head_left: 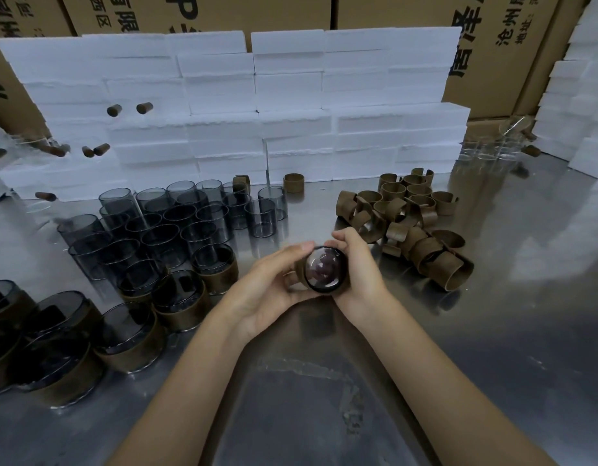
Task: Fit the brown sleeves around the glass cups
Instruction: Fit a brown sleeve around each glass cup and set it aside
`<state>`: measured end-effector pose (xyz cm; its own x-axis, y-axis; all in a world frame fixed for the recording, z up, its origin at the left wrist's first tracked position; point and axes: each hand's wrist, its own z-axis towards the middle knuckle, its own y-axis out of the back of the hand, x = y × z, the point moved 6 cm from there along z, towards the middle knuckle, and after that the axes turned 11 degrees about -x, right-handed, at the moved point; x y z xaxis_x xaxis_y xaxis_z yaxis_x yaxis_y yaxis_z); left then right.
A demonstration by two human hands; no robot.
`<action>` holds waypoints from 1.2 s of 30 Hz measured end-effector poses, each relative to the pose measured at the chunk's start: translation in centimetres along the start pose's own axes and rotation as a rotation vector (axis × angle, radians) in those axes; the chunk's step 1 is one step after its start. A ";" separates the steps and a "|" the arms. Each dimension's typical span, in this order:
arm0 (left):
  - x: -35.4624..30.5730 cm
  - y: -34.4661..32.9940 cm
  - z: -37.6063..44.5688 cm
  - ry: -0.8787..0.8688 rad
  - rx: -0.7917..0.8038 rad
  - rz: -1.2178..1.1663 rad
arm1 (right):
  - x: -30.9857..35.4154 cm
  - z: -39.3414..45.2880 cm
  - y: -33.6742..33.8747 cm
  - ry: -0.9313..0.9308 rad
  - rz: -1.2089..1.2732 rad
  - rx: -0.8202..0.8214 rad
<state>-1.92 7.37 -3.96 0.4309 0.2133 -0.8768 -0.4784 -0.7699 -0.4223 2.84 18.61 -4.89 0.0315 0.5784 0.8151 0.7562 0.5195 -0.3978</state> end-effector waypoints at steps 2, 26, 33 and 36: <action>0.5 0.1 0.3 0.017 -0.074 0.007 | -0.2 -0.1 0.2 -0.080 0.041 0.005; 1.1 0.7 -0.1 -0.207 -0.508 0.020 | -0.2 -1.5 -0.9 0.201 -0.115 -0.019; 0.9 0.3 -0.3 -0.174 -0.481 -0.014 | -0.4 -1.6 -1.1 0.201 -0.113 0.016; 0.9 0.3 -0.3 -0.177 -0.478 0.012 | -0.4 -1.6 -1.2 0.201 -0.109 0.026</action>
<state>-1.43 7.21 -4.82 0.2711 0.2692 -0.9241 -0.0612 -0.9533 -0.2957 2.99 16.79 -4.08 0.0822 0.3825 0.9203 0.7450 0.5898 -0.3117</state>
